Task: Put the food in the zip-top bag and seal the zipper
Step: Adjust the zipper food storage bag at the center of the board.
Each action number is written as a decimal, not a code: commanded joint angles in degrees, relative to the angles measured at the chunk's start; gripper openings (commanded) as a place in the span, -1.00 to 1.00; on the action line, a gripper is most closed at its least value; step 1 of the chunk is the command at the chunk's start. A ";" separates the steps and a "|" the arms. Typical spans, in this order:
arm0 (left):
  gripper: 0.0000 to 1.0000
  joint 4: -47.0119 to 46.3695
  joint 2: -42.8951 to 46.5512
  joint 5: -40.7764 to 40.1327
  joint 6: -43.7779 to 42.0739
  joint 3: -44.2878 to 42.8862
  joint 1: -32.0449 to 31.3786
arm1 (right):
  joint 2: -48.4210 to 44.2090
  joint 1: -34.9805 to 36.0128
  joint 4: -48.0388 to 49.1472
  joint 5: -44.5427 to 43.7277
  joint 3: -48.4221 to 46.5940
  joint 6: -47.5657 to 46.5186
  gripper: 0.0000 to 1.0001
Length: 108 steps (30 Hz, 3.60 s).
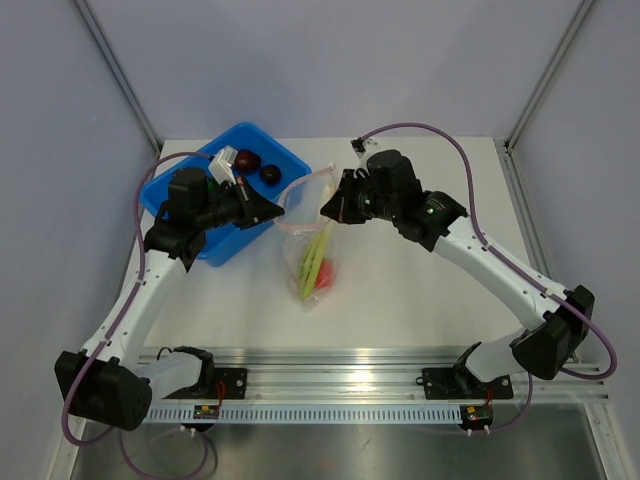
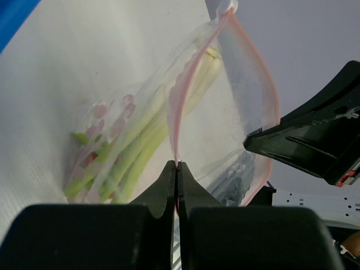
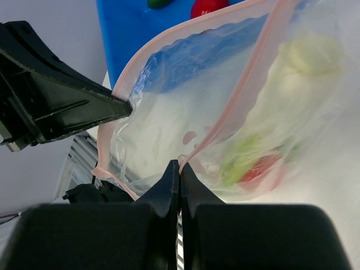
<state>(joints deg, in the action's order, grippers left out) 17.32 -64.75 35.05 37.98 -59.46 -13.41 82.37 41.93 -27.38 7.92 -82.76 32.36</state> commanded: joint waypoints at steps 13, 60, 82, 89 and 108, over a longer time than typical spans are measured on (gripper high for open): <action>-1.00 -4.14 2.87 3.80 -1.33 -1.89 0.14 | 0.16 -0.18 -6.10 -7.57 -7.94 0.42 -0.85; -0.04 0.78 0.86 2.14 -6.59 -5.48 0.23 | 8.95 -0.18 -9.19 -9.24 -19.37 -5.11 -1.00; 0.25 8.77 -4.41 -3.29 -11.25 -12.16 -3.81 | 4.12 -0.27 -5.23 -8.19 -12.60 -3.71 -1.00; 0.21 8.26 -7.58 -9.12 -11.87 -13.75 -6.19 | 3.15 -0.27 -5.14 -6.52 -11.81 -3.27 -1.00; -1.00 8.34 -15.40 -14.04 -11.70 -22.98 -10.94 | -1.24 -0.36 -5.58 -2.91 -6.54 -3.88 -1.00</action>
<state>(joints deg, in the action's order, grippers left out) 27.51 -80.09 21.63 26.41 -78.94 -24.45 84.03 41.93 -35.18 3.20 -89.91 28.91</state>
